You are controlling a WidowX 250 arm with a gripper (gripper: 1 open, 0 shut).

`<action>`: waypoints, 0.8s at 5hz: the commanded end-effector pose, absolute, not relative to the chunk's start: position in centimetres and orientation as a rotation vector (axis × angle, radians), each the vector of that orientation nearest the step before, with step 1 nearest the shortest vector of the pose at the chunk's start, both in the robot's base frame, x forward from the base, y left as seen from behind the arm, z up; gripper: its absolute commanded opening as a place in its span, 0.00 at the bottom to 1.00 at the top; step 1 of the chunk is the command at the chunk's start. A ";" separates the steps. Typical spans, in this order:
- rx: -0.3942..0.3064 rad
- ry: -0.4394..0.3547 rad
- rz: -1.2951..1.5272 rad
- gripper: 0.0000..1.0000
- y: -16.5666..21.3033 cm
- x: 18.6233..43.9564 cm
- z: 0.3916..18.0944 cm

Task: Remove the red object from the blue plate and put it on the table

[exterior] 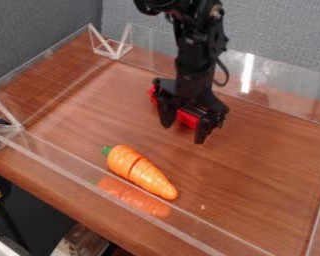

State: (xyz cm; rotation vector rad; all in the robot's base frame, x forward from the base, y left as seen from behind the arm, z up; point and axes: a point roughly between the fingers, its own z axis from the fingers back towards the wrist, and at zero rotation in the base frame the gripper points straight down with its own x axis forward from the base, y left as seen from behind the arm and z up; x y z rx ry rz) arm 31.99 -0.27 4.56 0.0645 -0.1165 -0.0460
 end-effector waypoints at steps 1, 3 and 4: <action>0.062 -0.193 -0.079 0.00 -0.3 32.9 6.3; 0.059 -0.185 -0.083 0.00 -0.8 33.4 4.4; 0.059 -0.183 -0.070 0.00 -1.5 33.5 4.2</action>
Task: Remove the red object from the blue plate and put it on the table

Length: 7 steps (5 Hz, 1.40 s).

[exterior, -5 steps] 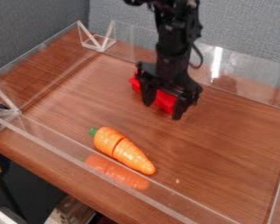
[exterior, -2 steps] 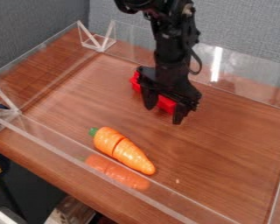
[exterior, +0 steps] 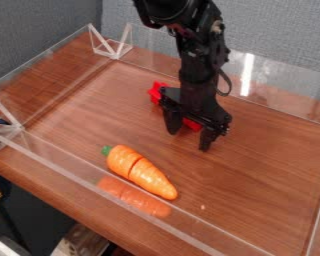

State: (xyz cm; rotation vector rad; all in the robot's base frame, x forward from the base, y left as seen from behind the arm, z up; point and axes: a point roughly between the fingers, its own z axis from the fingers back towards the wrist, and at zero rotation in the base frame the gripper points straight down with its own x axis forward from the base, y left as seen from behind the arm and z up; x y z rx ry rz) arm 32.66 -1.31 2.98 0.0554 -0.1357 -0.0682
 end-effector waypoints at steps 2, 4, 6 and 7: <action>0.035 -0.190 -0.274 0.00 -2.4 32.4 4.7; 0.029 -0.198 -0.342 0.00 -3.9 32.9 5.7; 0.025 -0.213 -0.355 0.00 -4.1 32.8 6.7; 0.030 -0.215 -0.315 0.00 -3.0 32.7 7.2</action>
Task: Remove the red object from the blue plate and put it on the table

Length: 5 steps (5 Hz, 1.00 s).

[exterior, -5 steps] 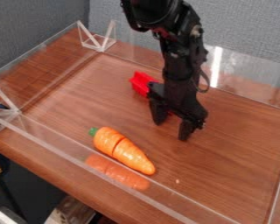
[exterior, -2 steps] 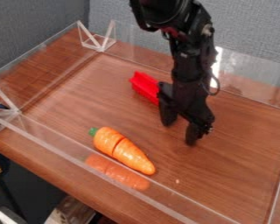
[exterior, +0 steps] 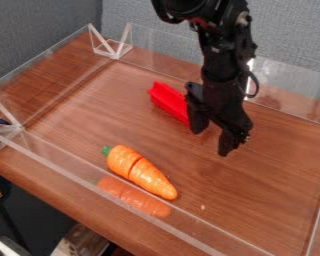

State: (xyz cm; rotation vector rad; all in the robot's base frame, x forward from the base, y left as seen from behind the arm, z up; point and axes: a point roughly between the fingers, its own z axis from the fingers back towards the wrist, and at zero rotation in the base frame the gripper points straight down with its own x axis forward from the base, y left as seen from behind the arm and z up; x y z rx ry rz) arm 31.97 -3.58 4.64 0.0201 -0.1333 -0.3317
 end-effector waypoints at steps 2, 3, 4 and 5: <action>0.050 -0.213 -0.095 1.00 0.0 33.5 6.6; 0.066 -0.211 0.110 1.00 1.9 33.7 6.4; 0.072 -0.208 0.266 1.00 3.7 35.1 5.5; 0.077 -0.204 0.417 1.00 5.3 36.3 4.6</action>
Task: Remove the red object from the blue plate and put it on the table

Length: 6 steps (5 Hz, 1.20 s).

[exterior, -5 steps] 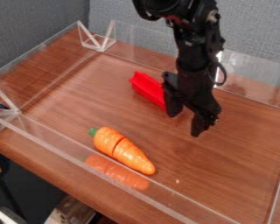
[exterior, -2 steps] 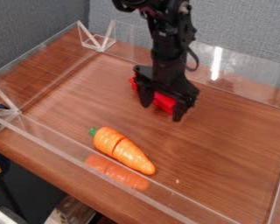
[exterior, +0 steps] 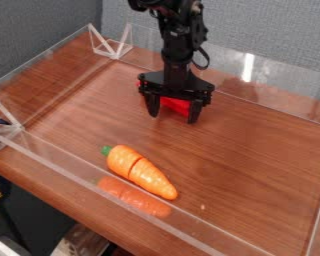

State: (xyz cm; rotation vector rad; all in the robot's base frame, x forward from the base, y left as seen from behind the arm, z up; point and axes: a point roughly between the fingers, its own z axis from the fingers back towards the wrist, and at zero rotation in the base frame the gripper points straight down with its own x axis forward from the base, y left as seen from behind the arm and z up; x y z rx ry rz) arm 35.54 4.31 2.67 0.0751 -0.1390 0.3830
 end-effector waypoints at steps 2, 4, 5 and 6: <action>0.047 -0.201 0.760 1.00 8.1 38.0 4.8; 0.006 -0.190 1.022 1.00 8.5 38.7 4.9; 0.002 -0.191 1.141 1.00 9.2 38.8 4.8; -0.007 -0.186 1.197 1.00 10.0 38.6 5.7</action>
